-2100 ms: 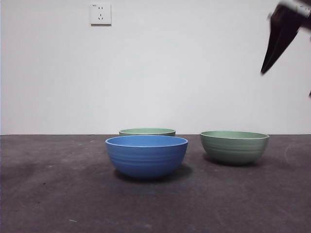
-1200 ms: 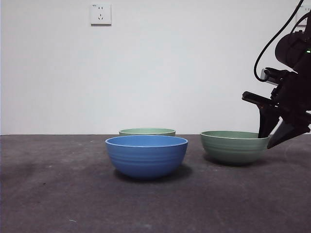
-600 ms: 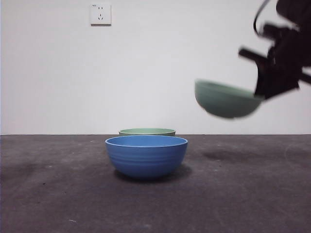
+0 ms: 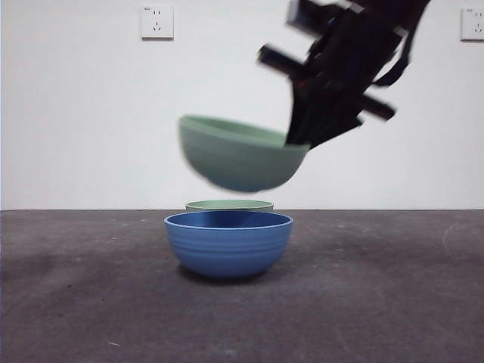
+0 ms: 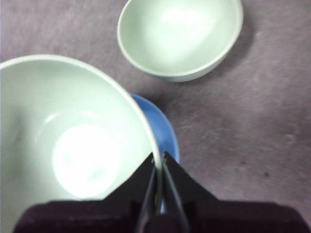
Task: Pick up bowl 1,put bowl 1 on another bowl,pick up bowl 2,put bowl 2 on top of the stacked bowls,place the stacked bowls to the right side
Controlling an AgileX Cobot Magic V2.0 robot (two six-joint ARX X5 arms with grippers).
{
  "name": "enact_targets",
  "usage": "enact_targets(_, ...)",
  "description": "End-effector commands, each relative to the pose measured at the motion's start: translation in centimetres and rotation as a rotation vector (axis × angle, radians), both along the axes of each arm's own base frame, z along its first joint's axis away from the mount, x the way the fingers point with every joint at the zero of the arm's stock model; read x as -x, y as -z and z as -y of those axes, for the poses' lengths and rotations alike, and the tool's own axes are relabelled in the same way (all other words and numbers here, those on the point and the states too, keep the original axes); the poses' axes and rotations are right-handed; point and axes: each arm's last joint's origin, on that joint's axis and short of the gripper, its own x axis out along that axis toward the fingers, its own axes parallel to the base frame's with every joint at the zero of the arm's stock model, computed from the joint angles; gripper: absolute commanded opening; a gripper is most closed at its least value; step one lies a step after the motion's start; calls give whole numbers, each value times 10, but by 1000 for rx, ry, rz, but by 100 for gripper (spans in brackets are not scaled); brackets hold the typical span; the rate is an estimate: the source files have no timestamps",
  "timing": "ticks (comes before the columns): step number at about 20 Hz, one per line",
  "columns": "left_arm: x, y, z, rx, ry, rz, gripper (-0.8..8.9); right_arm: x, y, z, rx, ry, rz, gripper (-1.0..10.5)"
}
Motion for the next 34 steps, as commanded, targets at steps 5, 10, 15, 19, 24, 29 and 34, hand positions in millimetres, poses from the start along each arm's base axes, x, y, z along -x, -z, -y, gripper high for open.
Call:
enact_targets(5, 1, -1, 4, -1, 31, 4, 637, -9, 28, -15, 29, 1, -42, -13)
enact_targets(10, 1, -1, 5, -18, 23, 6, 637, -12, 37, -17, 63, 20, -46, -12)
enact_targets(15, 0, -1, 6, -21, 23, 6, 637, -12, 38, -18, 46, 0, -61, 11)
enact_targets(19, -6, 1, 6, -22, 23, -6, 637, -11, 41, -20, 20, -33, -89, 68)
enact_targets(24, -15, 6, 8, -24, 32, -39, 637, -11, 42, -21, 27, -32, -87, 74)
enact_targets(29, -26, 9, 13, -55, 29, -24, 637, -10, 39, -21, 19, -34, -79, 74)
enact_targets(34, -54, 11, 22, -56, -6, 34, 637, 3, -2, -11, -46, -33, 20, 74)
